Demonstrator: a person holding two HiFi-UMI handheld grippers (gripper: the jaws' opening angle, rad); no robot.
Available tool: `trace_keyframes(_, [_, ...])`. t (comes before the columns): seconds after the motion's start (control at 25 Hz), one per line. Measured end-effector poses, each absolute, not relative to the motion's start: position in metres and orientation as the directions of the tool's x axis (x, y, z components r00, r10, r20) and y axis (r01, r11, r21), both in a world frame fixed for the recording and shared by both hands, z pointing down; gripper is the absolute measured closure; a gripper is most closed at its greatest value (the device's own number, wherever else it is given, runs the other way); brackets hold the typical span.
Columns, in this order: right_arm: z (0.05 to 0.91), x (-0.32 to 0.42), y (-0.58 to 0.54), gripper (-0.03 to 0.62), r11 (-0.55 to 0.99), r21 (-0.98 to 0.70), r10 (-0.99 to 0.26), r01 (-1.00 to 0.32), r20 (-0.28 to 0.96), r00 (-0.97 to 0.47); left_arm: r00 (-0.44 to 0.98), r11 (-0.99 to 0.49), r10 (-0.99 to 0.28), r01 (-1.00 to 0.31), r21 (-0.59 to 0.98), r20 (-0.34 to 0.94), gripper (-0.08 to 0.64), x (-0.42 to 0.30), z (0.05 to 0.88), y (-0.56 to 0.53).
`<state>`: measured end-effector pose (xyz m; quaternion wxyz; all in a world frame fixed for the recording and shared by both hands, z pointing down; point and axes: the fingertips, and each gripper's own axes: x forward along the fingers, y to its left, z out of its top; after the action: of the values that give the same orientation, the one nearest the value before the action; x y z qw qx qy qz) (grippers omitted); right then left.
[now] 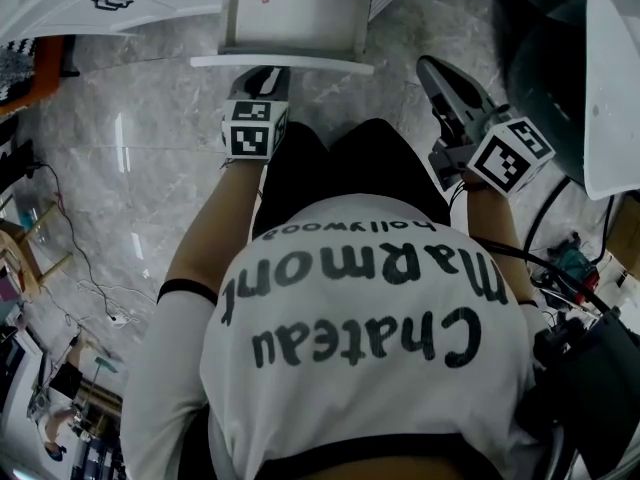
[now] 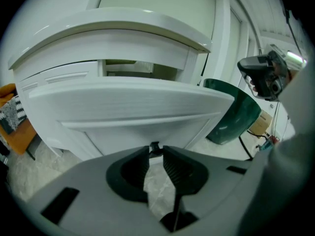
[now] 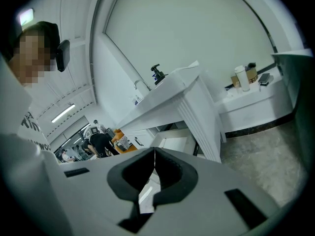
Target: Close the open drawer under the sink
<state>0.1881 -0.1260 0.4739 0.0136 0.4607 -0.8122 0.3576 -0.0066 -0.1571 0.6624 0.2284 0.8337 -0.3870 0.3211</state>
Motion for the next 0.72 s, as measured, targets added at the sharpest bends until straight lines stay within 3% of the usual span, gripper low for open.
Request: trace_keyframes(0.72, [0.478, 0.201, -0.117, 0.58, 0.279, -0.567, -0.767, -0.776, 0.355, -0.535, 0.497, -0.595, -0.482, -0.791, 0.147, 0.722, 0.472, -0.006, 0.665, -0.179])
